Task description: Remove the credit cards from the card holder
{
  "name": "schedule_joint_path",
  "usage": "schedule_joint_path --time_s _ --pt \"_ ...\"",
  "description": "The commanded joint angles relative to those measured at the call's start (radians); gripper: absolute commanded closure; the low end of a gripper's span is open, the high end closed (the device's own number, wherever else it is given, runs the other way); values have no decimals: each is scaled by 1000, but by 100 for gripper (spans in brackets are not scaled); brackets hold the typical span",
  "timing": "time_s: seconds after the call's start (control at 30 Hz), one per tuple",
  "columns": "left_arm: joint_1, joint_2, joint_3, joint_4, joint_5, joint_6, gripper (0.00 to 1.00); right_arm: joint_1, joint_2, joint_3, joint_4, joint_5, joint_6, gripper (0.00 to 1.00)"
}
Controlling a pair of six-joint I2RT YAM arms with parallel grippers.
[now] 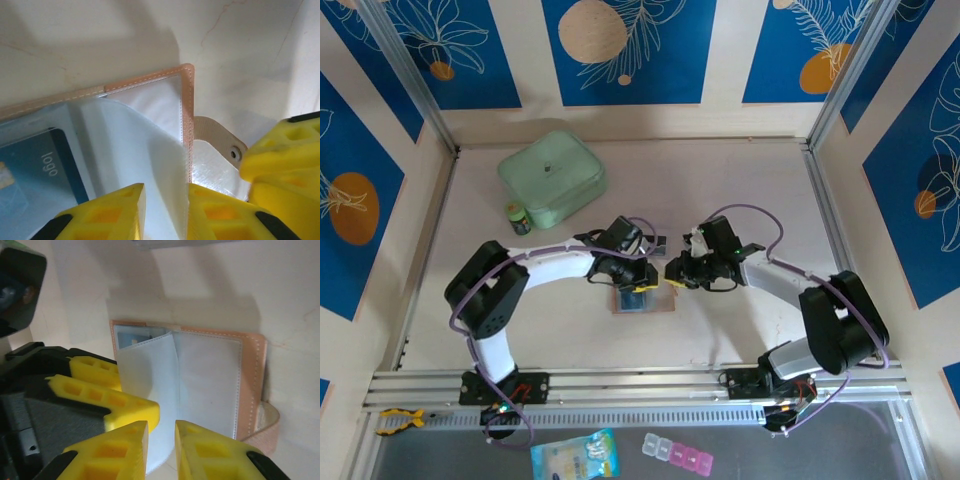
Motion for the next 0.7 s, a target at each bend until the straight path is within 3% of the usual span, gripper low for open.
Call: schedule_joint_path --time_s 0.0,0.47,0.67 --pt "-14 27 36 26 29 -14 75 -21 -39 -21 -55 -2 -32 78" --pt "-25 78 125 35 65 19 66 -60 -94 -27 -104 -3 -46 78" --pt "-21 67 131 28 60 35 66 -58 -93 -14 -114 -8 -42 77"
